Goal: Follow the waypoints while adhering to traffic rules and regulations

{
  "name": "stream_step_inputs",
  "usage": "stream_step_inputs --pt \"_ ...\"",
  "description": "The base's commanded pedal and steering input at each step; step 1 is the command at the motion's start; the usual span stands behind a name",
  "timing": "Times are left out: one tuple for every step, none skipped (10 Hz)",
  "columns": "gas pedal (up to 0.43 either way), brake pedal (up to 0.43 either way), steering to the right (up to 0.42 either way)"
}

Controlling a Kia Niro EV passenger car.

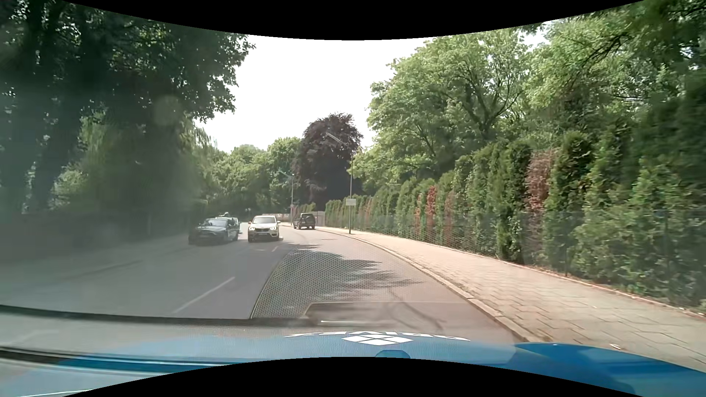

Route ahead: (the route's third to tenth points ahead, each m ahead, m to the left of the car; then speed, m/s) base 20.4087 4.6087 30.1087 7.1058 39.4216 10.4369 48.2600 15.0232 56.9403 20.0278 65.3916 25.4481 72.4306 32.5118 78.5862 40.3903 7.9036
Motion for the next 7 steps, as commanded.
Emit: stream_step_inputs --pt "0.157 0.0 -0.053" --pt "0.157 0.0 -0.055" --pt "0.157 0.0 -0.058" --pt "0.15 0.0 -0.06" --pt "0.15 0.0 -0.062" --pt "0.15 0.0 -0.063" --pt "0.15 0.0 -0.062"
